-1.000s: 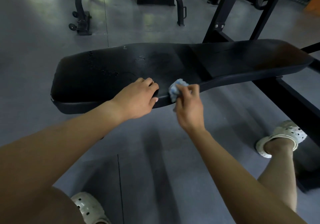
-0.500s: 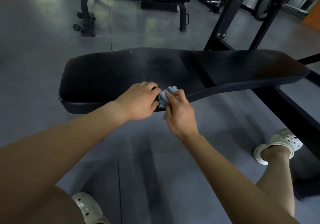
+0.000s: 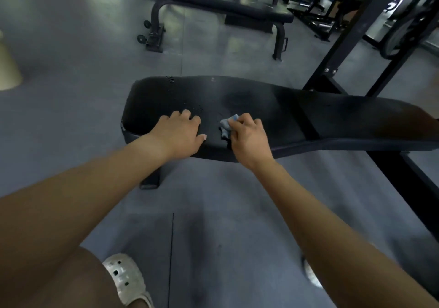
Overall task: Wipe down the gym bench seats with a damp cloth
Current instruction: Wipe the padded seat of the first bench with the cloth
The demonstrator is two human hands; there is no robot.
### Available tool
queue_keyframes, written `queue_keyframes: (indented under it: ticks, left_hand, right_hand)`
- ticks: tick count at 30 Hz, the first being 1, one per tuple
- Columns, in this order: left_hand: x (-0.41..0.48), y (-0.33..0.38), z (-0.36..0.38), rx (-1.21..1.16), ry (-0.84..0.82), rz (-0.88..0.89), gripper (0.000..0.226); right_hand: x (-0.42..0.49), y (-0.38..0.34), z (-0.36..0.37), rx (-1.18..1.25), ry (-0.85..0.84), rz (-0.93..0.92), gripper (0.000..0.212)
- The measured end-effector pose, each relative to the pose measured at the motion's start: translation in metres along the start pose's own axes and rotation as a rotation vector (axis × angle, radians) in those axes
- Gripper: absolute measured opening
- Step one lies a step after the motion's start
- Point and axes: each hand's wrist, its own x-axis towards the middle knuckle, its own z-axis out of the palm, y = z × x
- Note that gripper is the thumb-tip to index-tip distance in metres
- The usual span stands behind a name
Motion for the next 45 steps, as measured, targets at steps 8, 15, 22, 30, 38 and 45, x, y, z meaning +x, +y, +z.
queue_keyframes:
  ticks: [8, 15, 22, 30, 38, 45]
  left_hand:
    - [-0.007, 0.004, -0.004, -0.017, -0.040, 0.003, 0.056]
    - [-0.004, 0.006, -0.016, -0.001, -0.165, -0.014, 0.060]
    - [0.004, -0.019, 0.000, 0.028, 0.104, 0.157, 0.056]
    - [0.035, -0.054, -0.002, -0.140, 0.226, 0.400, 0.032]
    - [0.041, -0.075, 0.007, -0.247, 0.239, 0.511, 0.031]
    - [0.048, -0.096, 0.008, -0.265, 0.187, 0.650, 0.033]
  right_hand:
    - [0.018, 0.043, 0.003, -0.034, -0.040, -0.116, 0.036]
    - [0.040, 0.033, 0.007, -0.048, -0.094, 0.064, 0.041]
    - [0.041, 0.003, 0.015, 0.058, -0.071, -0.341, 0.039]
    - [0.119, 0.037, 0.051, -0.039, -0.015, 0.081, 0.043]
    - [0.080, -0.011, 0.043, 0.038, -0.036, -0.131, 0.047]
    - [0.070, -0.013, 0.036, -0.026, -0.003, 0.027, 0.042]
